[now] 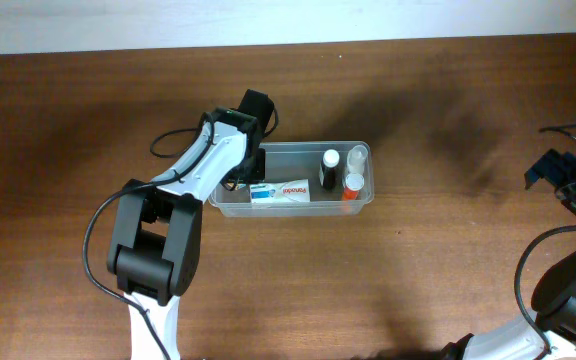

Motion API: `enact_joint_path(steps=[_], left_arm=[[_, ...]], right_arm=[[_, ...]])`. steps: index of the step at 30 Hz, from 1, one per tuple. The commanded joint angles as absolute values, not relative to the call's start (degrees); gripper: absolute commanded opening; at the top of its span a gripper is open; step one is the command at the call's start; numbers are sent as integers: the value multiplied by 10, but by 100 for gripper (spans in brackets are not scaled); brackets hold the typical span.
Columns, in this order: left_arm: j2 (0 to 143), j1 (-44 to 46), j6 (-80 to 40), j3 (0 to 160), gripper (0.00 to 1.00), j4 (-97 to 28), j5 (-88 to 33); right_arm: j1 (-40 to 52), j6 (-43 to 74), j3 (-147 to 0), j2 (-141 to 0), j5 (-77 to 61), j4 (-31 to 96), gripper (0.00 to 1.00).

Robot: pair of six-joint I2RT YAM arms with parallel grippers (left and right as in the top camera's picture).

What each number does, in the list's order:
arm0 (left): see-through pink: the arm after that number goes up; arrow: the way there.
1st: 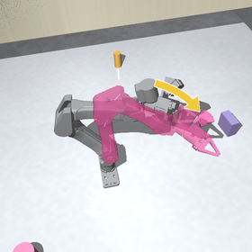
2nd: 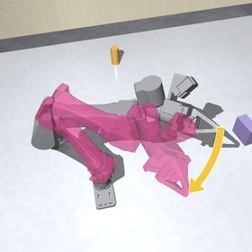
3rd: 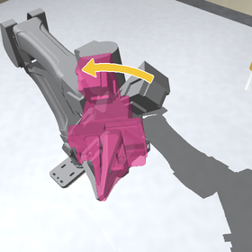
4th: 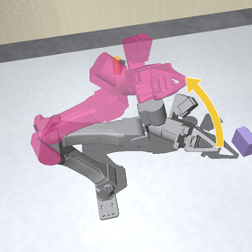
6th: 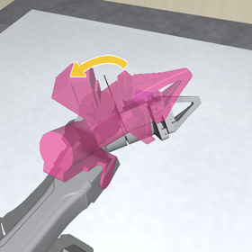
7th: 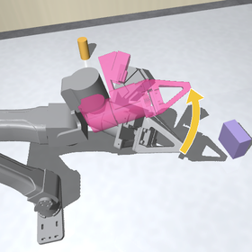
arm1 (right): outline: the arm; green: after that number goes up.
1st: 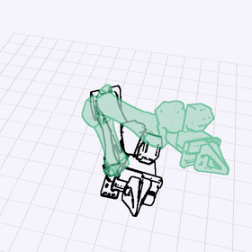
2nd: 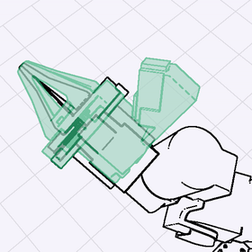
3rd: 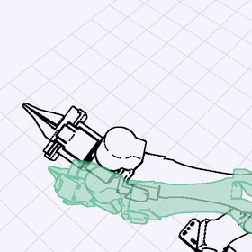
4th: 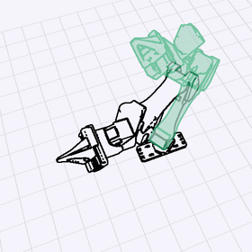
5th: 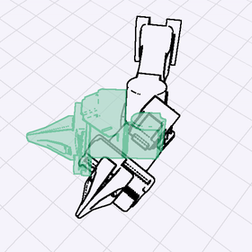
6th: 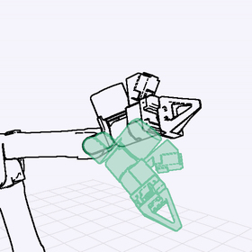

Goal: Pack container
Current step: 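Lower the jar into the container's left end and release it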

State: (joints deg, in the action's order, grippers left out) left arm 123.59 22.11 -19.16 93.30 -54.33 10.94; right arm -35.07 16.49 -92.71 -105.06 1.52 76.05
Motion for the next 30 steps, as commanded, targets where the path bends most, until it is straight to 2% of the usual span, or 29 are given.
enact_joint_path(steps=[1, 9, 30], left_arm=[[1215, 218, -199, 929, 41, -540, 103], [1215, 218, -199, 929, 46, -540, 103], [1215, 218, -197, 938, 48, -536, 103]], right_arm=[[-353, 166, -926, -1044, 20, 760, 98], [-353, 166, -926, -1044, 20, 760, 98], [-353, 166, -926, -1044, 20, 760, 98]])
